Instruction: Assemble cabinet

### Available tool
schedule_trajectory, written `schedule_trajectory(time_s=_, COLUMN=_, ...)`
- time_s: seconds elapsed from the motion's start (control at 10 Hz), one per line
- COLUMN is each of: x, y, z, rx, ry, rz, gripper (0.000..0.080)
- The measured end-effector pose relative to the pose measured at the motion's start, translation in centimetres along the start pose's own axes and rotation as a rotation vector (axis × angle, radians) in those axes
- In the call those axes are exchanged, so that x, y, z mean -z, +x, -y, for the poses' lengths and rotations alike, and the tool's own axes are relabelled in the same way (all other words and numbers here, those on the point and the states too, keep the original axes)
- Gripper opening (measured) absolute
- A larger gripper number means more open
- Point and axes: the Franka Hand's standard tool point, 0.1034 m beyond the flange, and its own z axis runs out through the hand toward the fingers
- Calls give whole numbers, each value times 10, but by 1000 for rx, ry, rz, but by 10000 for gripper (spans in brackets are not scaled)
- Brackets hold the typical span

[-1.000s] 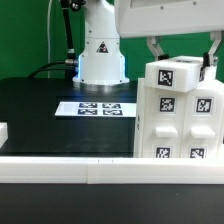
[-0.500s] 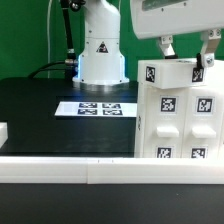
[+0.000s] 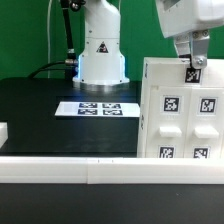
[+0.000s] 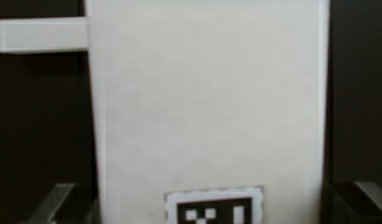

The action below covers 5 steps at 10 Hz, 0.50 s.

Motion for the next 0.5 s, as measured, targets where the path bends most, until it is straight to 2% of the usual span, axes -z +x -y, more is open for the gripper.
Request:
schedule_trajectory(time_s=0.2, x=0, y=0, z=0, rx=-21, ry=1, rz=0, gripper=560)
schedule_trajectory(time_s=0.3, x=0, y=-2, z=0, rx=-15, ry=1, rz=1, gripper=638)
schedule_trajectory(time_s=0.4, x=2, y=-10, z=-1, rx=-5, ry=3, rz=5, gripper=767)
schedule_trajectory(time_s=0.5, x=3, y=-15, z=-1, rx=2, ry=4, rz=7, gripper=767)
